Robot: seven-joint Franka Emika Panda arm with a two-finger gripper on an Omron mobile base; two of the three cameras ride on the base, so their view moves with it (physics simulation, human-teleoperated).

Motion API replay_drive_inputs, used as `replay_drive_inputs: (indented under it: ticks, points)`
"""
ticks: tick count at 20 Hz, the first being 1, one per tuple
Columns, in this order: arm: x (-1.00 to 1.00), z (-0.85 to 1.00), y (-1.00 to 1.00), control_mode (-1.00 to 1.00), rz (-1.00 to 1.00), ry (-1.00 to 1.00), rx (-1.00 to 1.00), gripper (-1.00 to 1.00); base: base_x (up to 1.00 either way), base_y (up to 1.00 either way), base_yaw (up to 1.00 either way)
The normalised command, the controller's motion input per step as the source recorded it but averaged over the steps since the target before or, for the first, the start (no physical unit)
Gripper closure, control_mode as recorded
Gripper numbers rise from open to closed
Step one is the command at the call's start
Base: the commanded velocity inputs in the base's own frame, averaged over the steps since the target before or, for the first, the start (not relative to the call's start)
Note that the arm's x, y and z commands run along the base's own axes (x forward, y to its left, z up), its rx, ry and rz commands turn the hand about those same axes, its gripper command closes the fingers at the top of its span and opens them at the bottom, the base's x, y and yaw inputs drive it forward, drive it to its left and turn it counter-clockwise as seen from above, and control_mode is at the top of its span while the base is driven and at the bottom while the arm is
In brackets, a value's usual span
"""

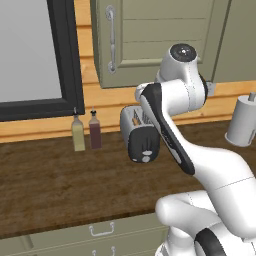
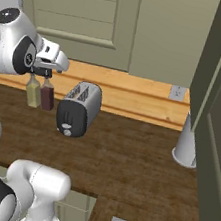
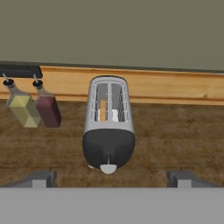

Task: Start the toaster. Once the lever pops up, take the bread to the plate on the dining counter.

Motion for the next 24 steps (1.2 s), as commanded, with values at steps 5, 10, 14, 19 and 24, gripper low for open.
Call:
replay_drive_inputs:
  ticks: [5, 10, 14, 19, 24]
  points:
    - [0.0, 0.0, 0.0, -1.0, 0.0, 0.0, 0.0, -1.0, 0.0, 0.0, 0.0]
    - [0.0, 0.0, 0.0, -1.0, 0.0, 0.0, 0.0, -1.0, 0.0, 0.0, 0.0]
    - [0.0, 0.0, 0.0, -1.0, 0.0, 0.0, 0.0, -1.0, 0.0, 0.0, 0.0]
    - [0.0, 0.0, 0.0, -1.0, 0.0, 0.0, 0.0, -1.0, 0.0, 0.0, 0.0]
    - [0.0, 0.0, 0.0, -1.0, 0.0, 0.0, 0.0, -1.0, 0.0, 0.0, 0.0]
